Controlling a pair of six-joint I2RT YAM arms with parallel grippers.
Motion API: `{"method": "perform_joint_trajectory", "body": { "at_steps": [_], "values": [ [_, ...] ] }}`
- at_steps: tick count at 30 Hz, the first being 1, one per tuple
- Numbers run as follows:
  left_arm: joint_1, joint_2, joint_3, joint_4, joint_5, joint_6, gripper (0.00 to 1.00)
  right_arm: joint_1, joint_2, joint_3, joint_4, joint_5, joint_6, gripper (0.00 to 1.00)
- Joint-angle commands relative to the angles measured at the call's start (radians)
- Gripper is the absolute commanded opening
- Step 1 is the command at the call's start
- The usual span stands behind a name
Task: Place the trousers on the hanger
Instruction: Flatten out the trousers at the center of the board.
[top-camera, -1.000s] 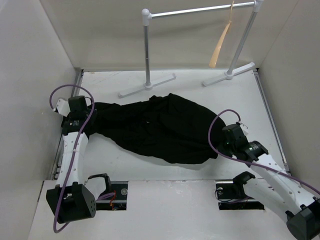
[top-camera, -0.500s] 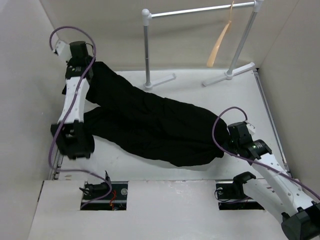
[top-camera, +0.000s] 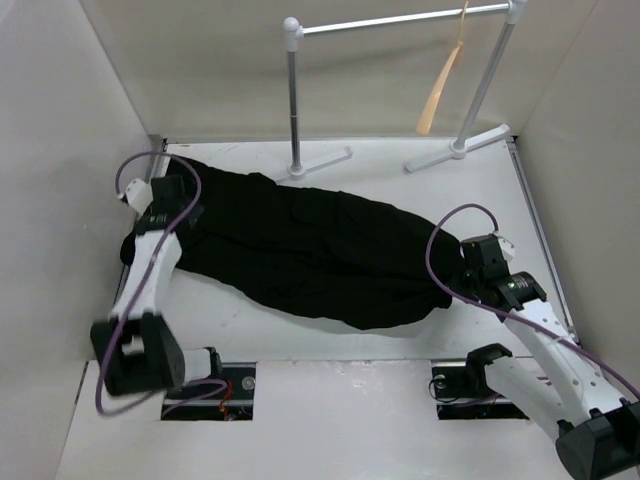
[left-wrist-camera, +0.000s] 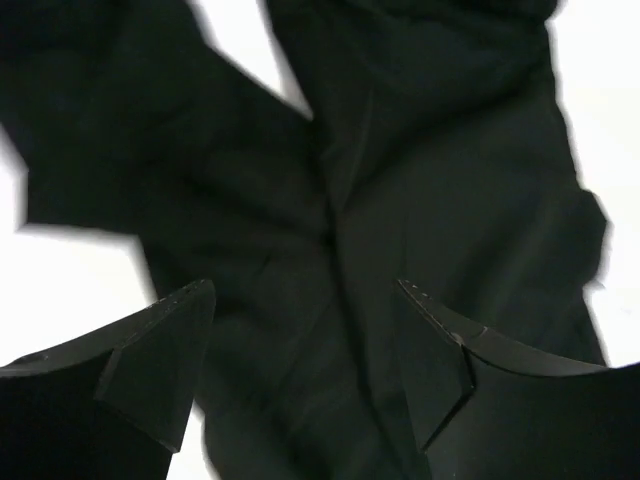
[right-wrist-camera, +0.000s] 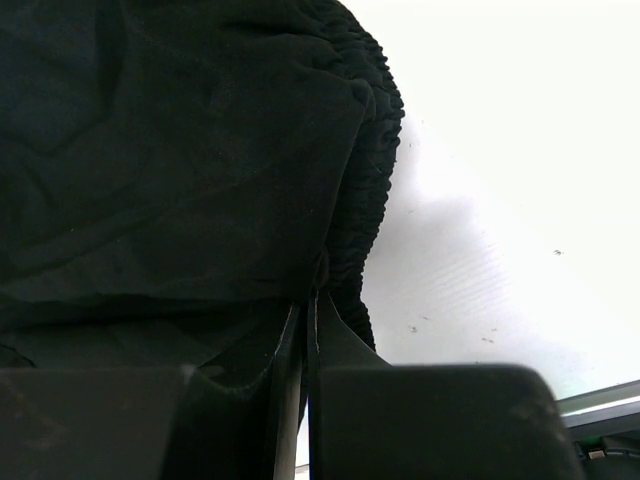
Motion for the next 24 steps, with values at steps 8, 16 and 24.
{"method": "perform_joint_trajectory", "body": {
  "at_steps": [8, 16, 24],
  "values": [
    [0.033, -0.188, -0.393, 0.051, 0.135, -0.132, 0.66, -0.046, -0.023, 0.062, 0.023, -0.001, -0.079, 0.04],
    [0.038, -0.117, -0.405, 0.102, 0.193, -0.146, 0.07, -0.230, -0.018, 0.085, 0.020, -0.033, -0.118, 0.04],
    [0.035, -0.491, -0.386, -0.237, 0.198, -0.138, 0.00, -0.370, 0.017, 0.188, -0.032, -0.036, -0.131, 0.11]
  ]
}}
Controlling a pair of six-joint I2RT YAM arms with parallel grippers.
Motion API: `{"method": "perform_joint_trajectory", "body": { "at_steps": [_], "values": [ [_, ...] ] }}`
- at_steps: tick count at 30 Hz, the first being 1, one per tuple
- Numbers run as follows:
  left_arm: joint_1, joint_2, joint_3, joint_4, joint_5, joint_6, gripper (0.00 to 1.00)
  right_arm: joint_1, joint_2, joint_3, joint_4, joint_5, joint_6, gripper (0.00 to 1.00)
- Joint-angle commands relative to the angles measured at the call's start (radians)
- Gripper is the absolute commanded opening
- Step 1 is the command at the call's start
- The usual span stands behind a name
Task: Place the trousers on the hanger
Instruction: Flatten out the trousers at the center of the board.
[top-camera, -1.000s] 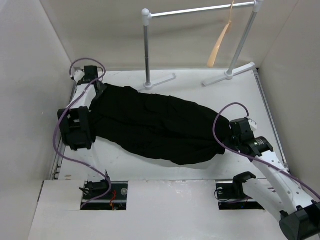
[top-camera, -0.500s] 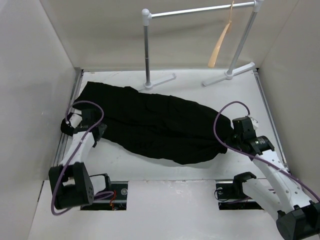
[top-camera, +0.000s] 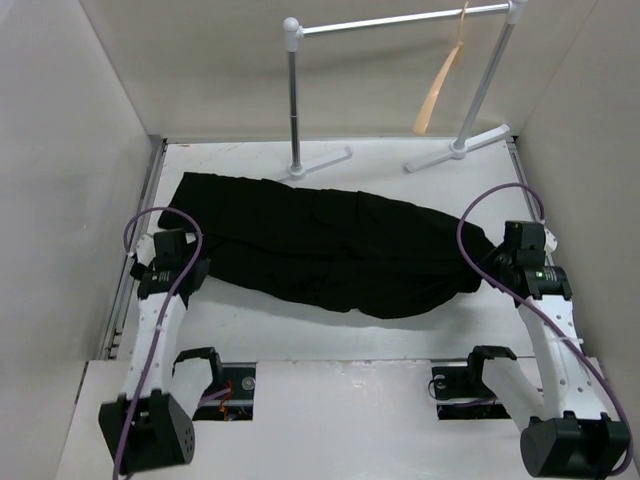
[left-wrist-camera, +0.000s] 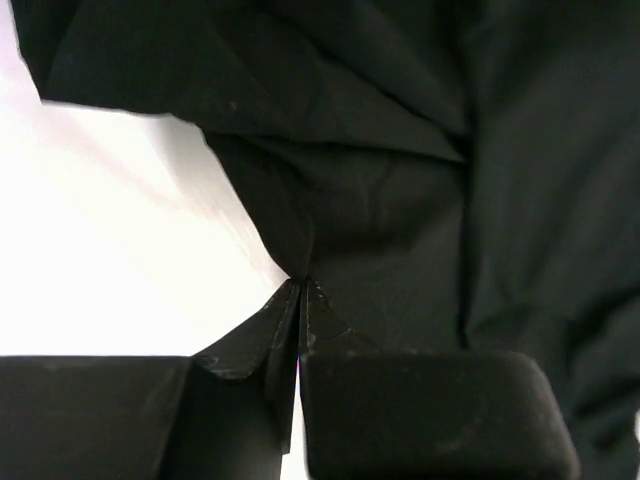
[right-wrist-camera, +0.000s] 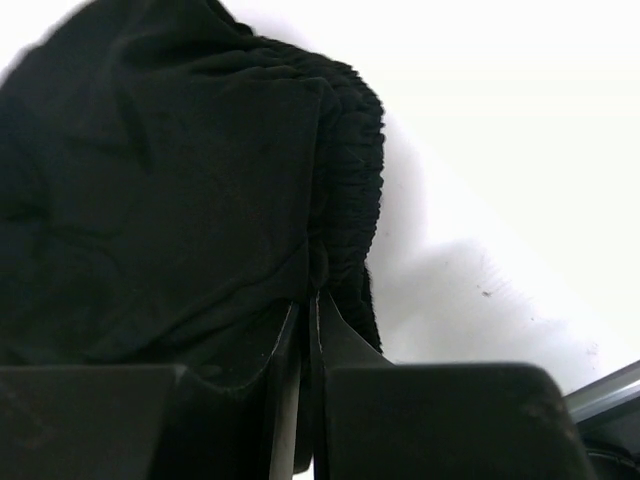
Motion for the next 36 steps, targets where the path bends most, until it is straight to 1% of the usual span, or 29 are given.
{"method": "perform_joint_trajectory", "body": {
  "at_steps": [1, 3, 4, 6, 8, 10, 11, 12, 13, 14, 15, 16, 17, 19, 20, 21, 22, 24, 26, 28, 31, 33, 36],
  "values": [
    [0.005, -0.132, 0.035, -0.224, -0.027, 0.002, 0.00, -0.004, 0.009, 0.071, -0.016, 0.028, -0.010, 0.12],
    [-0.009, -0.183, 0.057, -0.316, -0.036, -0.001, 0.00, 0.000, 0.006, 0.058, -0.020, 0.027, -0.017, 0.17],
    [-0.018, -0.194, 0.075, -0.355, -0.040, -0.002, 0.00, 0.000, 0.005, 0.051, -0.028, 0.035, -0.023, 0.21],
    [-0.048, -0.203, 0.110, -0.430, -0.047, -0.007, 0.05, -0.010, 0.005, 0.045, -0.031, 0.067, -0.043, 0.36],
    [-0.076, -0.206, 0.135, -0.502, -0.049, -0.008, 0.13, -0.006, 0.008, 0.063, -0.025, 0.095, -0.053, 0.51],
    [-0.075, -0.226, 0.161, -0.576, -0.049, -0.004, 0.31, -0.006, 0.026, 0.097, -0.017, 0.103, -0.059, 0.66],
    [-0.069, -0.241, 0.173, -0.603, -0.047, 0.001, 0.43, -0.006, 0.037, 0.113, -0.011, 0.103, -0.066, 0.71],
    [-0.062, -0.255, 0.195, -0.626, -0.049, 0.007, 0.53, -0.006, 0.046, 0.130, -0.002, 0.103, -0.074, 0.73],
    [-0.055, -0.263, 0.219, -0.634, -0.062, 0.021, 0.60, 0.003, 0.052, 0.143, 0.010, 0.094, -0.080, 0.75],
    [-0.052, -0.264, 0.238, -0.630, -0.082, 0.035, 0.64, 0.028, 0.068, 0.153, 0.028, 0.074, -0.091, 0.76],
    [-0.053, -0.252, 0.259, -0.604, -0.124, 0.045, 0.66, 0.066, 0.084, 0.163, 0.042, 0.045, -0.102, 0.73],
    [-0.058, -0.229, 0.274, -0.576, -0.153, 0.044, 0.67, 0.118, 0.104, 0.166, 0.052, 0.023, -0.108, 0.68],
    [-0.056, -0.199, 0.284, -0.532, -0.168, 0.038, 0.67, 0.179, 0.121, 0.167, 0.059, 0.015, -0.109, 0.60],
    [-0.041, -0.127, 0.273, -0.405, -0.173, 0.027, 0.66, 0.300, 0.152, 0.158, 0.070, 0.024, -0.105, 0.31],
    [-0.029, -0.088, 0.261, -0.343, -0.170, 0.006, 0.66, 0.353, 0.167, 0.150, 0.073, 0.026, -0.097, 0.18],
    [-0.010, -0.047, 0.255, -0.291, -0.181, -0.001, 0.65, 0.385, 0.177, 0.146, 0.078, 0.021, -0.090, 0.13],
    [0.019, -0.005, 0.249, -0.245, -0.193, -0.005, 0.64, 0.440, 0.190, 0.138, 0.081, 0.011, -0.082, 0.10],
    [0.075, 0.059, 0.245, -0.188, -0.196, -0.017, 0.63, 0.521, 0.197, 0.123, 0.081, 0.014, -0.073, 0.12],
    [0.125, 0.119, 0.239, -0.140, -0.210, -0.014, 0.61, 0.592, 0.197, 0.101, 0.082, 0.006, -0.068, 0.17],
    [0.168, 0.180, 0.235, -0.110, -0.193, -0.008, 0.60, 0.655, 0.192, 0.081, 0.082, 0.004, -0.051, 0.21],
    [0.208, 0.271, 0.235, -0.071, -0.152, 0.004, 0.60, 0.741, 0.180, 0.049, 0.113, -0.003, -0.033, 0.32],
    [0.226, 0.321, 0.236, -0.048, -0.139, 0.005, 0.62, 0.779, 0.187, 0.028, 0.136, -0.021, -0.031, 0.38],
    [0.260, 0.380, 0.232, -0.002, -0.150, -0.001, 0.62, 0.804, 0.204, -0.001, 0.171, -0.058, -0.030, 0.42]
  ]
}}
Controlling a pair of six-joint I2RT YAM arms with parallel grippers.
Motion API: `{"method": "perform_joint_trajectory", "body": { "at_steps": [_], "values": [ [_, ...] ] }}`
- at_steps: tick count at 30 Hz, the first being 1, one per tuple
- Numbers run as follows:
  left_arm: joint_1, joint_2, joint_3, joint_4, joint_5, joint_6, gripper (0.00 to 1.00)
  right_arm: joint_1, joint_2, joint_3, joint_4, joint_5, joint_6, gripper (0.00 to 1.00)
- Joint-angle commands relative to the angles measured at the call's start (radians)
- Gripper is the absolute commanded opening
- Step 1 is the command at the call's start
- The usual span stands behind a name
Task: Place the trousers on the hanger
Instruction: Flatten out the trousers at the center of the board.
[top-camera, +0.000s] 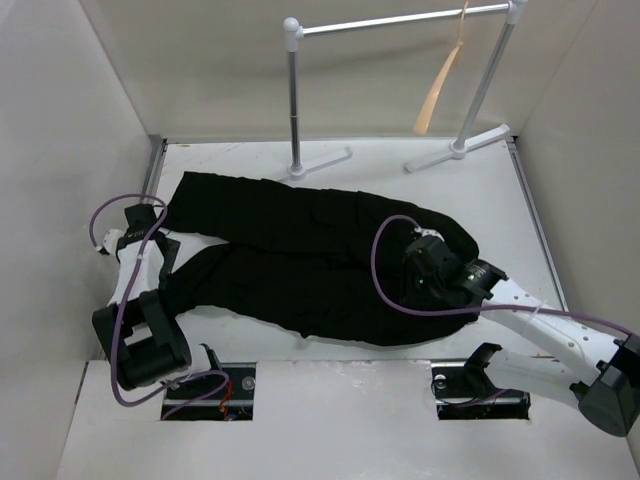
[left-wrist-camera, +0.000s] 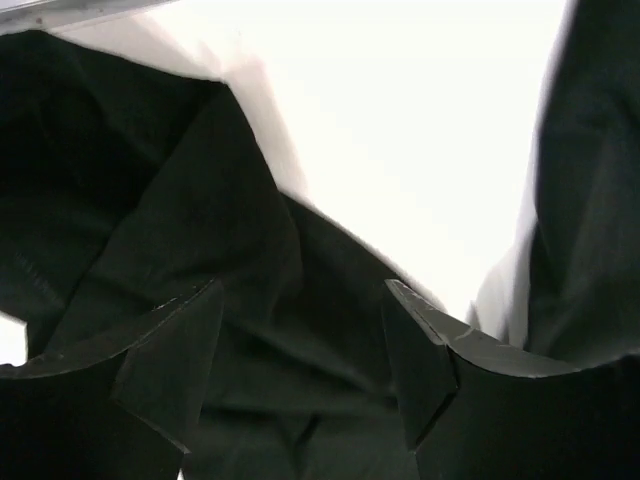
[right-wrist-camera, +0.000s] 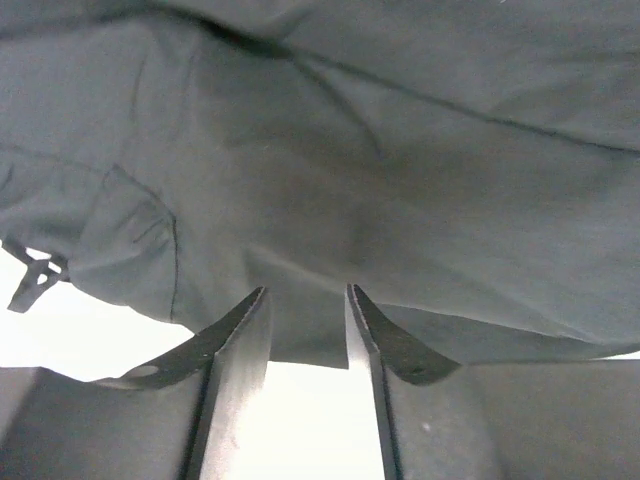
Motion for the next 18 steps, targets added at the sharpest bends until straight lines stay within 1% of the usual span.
{"method": "perform_joint_trajectory", "body": {
  "at_steps": [1, 6, 7, 9, 14, 15, 16, 18],
  "values": [
    [0.043, 0.037, -0.004, 0.070, -0.004, -0.004, 0.62, 0.022, 0.006, -0.024, 0.086, -0.045, 0.014, 0.43],
    [0.103, -0.020, -0.050, 0.063, -0.045, -0.010, 0.57, 0.028, 0.009, -0.027, 0.085, -0.055, 0.002, 0.49],
    [0.112, -0.019, -0.063, 0.063, -0.045, -0.005, 0.53, 0.028, 0.011, -0.027, 0.085, -0.055, 0.000, 0.50],
    [0.123, -0.002, -0.086, 0.064, -0.036, -0.002, 0.52, 0.029, 0.014, -0.023, 0.088, -0.057, 0.000, 0.51],
    [0.104, 0.099, -0.081, 0.096, 0.035, -0.002, 0.55, 0.035, 0.031, 0.008, 0.089, -0.059, 0.000, 0.51],
    [0.100, 0.109, -0.080, 0.104, 0.036, -0.002, 0.53, 0.043, 0.035, 0.011, 0.089, -0.059, 0.002, 0.51],
    [0.098, 0.113, -0.083, 0.119, 0.038, -0.001, 0.46, 0.046, 0.039, 0.014, 0.089, -0.059, 0.005, 0.51],
    [0.098, 0.115, -0.096, 0.142, 0.046, 0.002, 0.24, 0.052, 0.040, 0.014, 0.089, -0.055, 0.013, 0.51]
  ]
}}
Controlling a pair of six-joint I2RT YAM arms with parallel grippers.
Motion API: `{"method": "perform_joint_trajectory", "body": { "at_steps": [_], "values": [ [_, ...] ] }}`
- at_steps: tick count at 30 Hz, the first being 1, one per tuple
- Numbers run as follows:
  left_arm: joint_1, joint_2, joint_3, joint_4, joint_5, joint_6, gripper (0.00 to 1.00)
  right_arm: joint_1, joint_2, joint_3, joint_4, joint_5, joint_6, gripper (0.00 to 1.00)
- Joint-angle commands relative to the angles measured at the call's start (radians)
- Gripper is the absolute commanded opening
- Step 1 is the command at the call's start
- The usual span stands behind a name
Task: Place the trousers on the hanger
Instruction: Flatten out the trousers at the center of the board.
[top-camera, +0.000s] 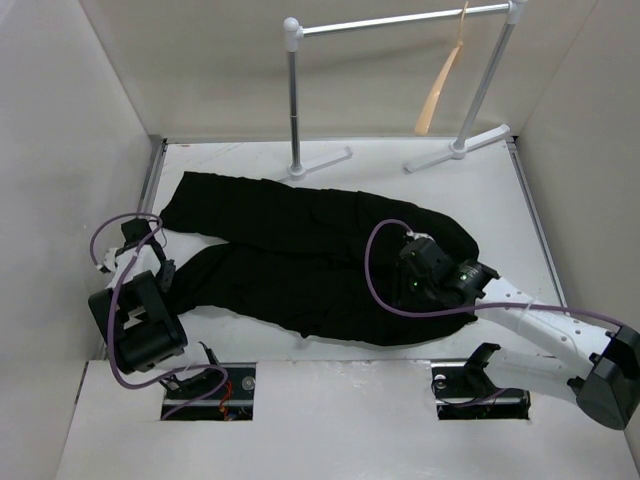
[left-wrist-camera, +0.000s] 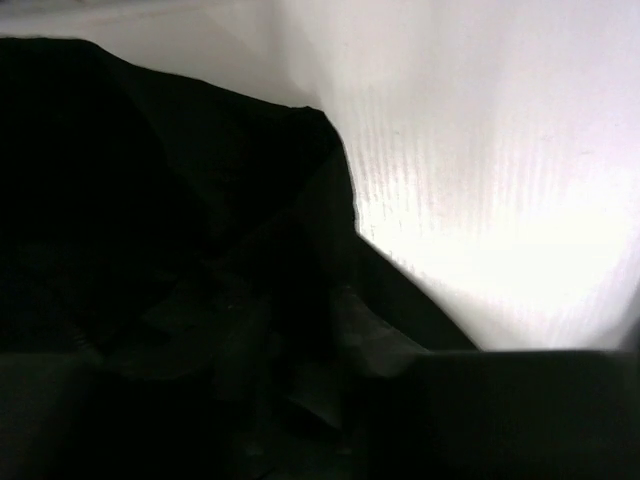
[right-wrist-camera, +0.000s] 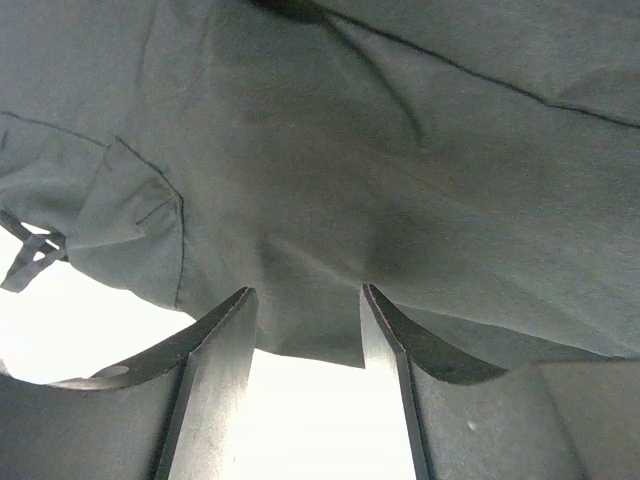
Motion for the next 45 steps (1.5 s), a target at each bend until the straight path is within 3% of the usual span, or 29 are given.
{"method": "perform_joint_trajectory", "body": {
  "at_steps": [1, 3, 6, 11, 17, 19, 21, 25, 27, 31, 34, 35, 39, 42, 45],
  "values": [
    [0.001, -0.014, -0.018, 0.049, 0.029, 0.003, 0.15, 0.017, 0.002, 0.042, 0.044, -0.001, 0.014, 0.51],
    [0.010, -0.037, -0.021, 0.051, 0.051, 0.000, 0.06, 0.017, -0.006, 0.036, 0.044, 0.003, 0.023, 0.51],
    [0.007, -0.112, -0.011, 0.046, 0.048, -0.005, 0.00, 0.017, -0.012, 0.028, 0.044, 0.006, 0.027, 0.51],
    [-0.001, -0.233, 0.049, -0.001, 0.028, -0.045, 0.00, -0.016, -0.016, 0.016, 0.044, 0.011, 0.005, 0.52],
    [-0.033, -0.050, 0.260, 0.026, -0.003, -0.036, 0.02, -0.061, -0.018, 0.008, 0.038, 0.011, -0.018, 0.55],
    [-0.047, 0.068, 0.325, 0.087, 0.011, -0.020, 0.11, -0.070, -0.020, 0.005, 0.039, 0.013, -0.015, 0.60],
    [-0.056, 0.180, 0.411, 0.085, 0.054, 0.023, 0.28, -0.075, -0.029, 0.005, 0.032, 0.019, -0.009, 0.66],
    [-0.065, 0.213, 0.512, 0.054, 0.016, 0.081, 0.59, -0.075, -0.093, -0.001, -0.010, 0.068, 0.040, 0.67],
    [-0.070, 0.167, 0.522, 0.046, -0.006, 0.084, 0.60, -0.082, -0.136, -0.018, -0.031, 0.092, 0.071, 0.60],
    [-0.138, 0.002, 0.422, 0.037, -0.042, 0.066, 0.58, -0.145, -0.222, -0.046, -0.105, 0.132, 0.149, 0.18],
    [-0.282, -0.175, 0.249, 0.048, -0.099, 0.044, 0.48, -0.249, -0.280, -0.076, -0.187, 0.154, 0.190, 0.10],
    [-0.345, -0.222, 0.191, 0.049, -0.107, 0.031, 0.44, -0.280, -0.302, -0.084, -0.207, 0.155, 0.213, 0.13],
    [-0.536, -0.333, 0.028, 0.031, -0.098, -0.028, 0.30, -0.380, -0.358, -0.095, -0.264, 0.154, 0.292, 0.47],
    [-0.689, -0.367, -0.061, 0.026, -0.087, -0.066, 0.29, -0.414, -0.365, -0.110, -0.300, 0.137, 0.313, 0.54],
    [-0.742, -0.358, -0.133, 0.049, -0.084, -0.081, 0.29, -0.402, -0.302, -0.124, -0.287, 0.144, 0.344, 0.58]
  ]
}}
